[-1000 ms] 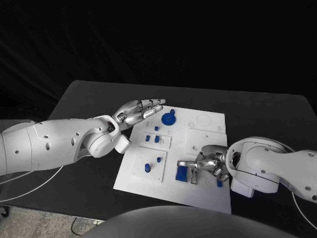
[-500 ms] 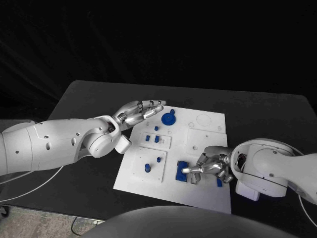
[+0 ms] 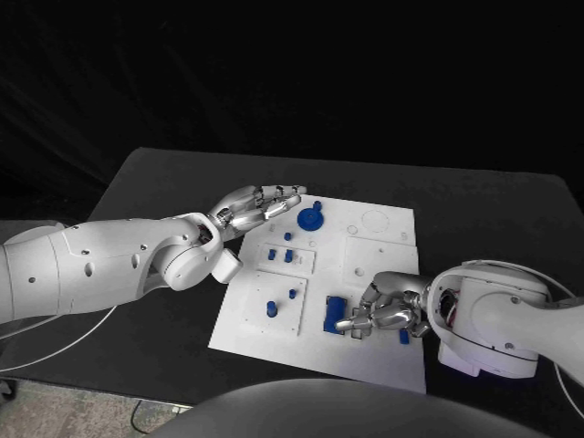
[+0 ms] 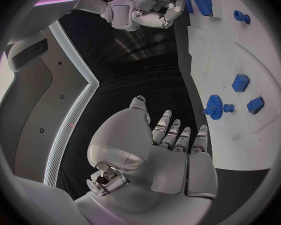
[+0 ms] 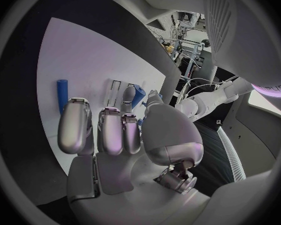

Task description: Assemble the parts on the task board

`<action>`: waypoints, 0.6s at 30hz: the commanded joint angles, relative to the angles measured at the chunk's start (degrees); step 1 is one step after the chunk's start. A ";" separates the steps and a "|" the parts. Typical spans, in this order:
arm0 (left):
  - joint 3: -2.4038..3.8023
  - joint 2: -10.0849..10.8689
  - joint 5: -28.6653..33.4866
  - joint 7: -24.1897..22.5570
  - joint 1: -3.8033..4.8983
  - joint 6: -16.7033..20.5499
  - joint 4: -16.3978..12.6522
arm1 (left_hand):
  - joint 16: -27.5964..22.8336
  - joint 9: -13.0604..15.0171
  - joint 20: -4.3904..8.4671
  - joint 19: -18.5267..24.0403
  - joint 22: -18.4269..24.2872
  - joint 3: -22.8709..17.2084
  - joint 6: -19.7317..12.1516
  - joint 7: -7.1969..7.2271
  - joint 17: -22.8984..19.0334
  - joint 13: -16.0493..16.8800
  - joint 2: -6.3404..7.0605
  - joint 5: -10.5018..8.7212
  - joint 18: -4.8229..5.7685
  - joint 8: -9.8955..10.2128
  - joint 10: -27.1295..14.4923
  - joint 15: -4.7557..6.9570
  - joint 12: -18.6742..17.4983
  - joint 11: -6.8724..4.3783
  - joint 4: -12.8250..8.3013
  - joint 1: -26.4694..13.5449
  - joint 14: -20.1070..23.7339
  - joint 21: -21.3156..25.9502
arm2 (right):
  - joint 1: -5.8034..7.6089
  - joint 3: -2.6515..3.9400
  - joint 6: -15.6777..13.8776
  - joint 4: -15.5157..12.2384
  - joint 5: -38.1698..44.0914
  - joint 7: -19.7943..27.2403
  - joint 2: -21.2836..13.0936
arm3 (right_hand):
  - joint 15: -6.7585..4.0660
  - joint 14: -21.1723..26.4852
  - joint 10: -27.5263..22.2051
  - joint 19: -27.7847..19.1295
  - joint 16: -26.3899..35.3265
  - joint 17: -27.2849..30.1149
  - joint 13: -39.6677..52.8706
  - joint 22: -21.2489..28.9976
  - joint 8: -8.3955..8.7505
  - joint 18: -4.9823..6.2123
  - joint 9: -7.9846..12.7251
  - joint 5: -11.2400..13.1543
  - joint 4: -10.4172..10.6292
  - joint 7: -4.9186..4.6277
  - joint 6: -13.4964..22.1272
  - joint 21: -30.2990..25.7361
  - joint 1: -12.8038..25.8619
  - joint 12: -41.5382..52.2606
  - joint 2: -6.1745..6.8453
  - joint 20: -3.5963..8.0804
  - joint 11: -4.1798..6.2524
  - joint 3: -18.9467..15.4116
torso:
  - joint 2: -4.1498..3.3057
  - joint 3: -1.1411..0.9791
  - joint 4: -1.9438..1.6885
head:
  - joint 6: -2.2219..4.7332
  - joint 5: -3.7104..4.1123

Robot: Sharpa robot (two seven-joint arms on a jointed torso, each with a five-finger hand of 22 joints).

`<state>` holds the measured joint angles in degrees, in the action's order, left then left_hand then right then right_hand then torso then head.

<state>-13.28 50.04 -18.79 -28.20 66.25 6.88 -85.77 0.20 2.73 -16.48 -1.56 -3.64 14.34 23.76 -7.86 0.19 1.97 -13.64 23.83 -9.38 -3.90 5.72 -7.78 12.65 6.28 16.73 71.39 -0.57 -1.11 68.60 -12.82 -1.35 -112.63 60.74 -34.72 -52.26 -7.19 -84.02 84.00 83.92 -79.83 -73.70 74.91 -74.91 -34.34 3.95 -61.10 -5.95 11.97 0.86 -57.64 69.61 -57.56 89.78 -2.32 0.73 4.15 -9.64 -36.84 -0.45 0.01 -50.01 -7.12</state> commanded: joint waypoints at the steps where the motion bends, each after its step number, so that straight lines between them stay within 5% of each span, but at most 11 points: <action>1: 0.02 -0.13 0.11 -0.36 -0.08 -1.24 -0.03 | 0.11 0.09 -0.29 -0.24 -0.10 -0.35 0.33 0.06 0.07 0.05 -0.08 0.30 -0.74 -0.30 0.04 -0.35 0.20 0.36 -0.12 0.65 -0.14 -0.36 | -0.13 0.01 0.25 0.12 2.42 0.10 0.11 | -0.42 -3.26 6.00 0.73 -0.12 0.30 15.09 -9.84 -0.33 0.06 -0.29 0.34 0.17 0.09 0.46 -0.03 -0.42 0.22 -0.29 0.30 0.50 -0.25 | 0.00 0.02 -0.01 | 0.01 -0.10; 18: 0.02 -0.16 0.21 -0.40 -0.10 -1.48 0.01 | 0.12 0.08 -0.30 -0.32 -0.21 -0.39 0.33 0.02 0.08 0.05 -0.09 0.41 -0.74 -0.34 0.07 -0.38 0.21 0.43 -0.17 0.79 -0.16 -0.42 | -1.56 0.01 0.49 2.05 2.26 -1.15 2.31 | -0.63 -3.14 6.00 0.58 0.18 0.83 15.09 -9.75 -1.20 0.12 -2.28 -1.87 -0.84 0.44 0.46 -0.29 -3.10 0.22 -1.77 0.48 0.80 0.17 | 0.04 0.02 -0.01 | 0.01 -0.27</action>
<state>-13.28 49.99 -18.79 -28.12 66.24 6.62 -85.72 0.21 2.72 -16.69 -1.76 -3.76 14.20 23.75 -7.86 0.18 1.95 -13.86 24.07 -9.37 -3.90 5.72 -7.78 12.65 6.27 16.58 71.61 -0.57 -1.33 67.17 -12.82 -1.20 -110.76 62.31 -35.26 -50.07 -7.61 -84.02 84.00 83.91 -79.83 -72.93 74.91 -74.90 -35.27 3.95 -63.32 -7.66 11.40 1.17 -57.25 69.56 -60.05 89.78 -4.08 0.72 4.56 -9.40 -36.81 -0.43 -0.01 -50.01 -7.35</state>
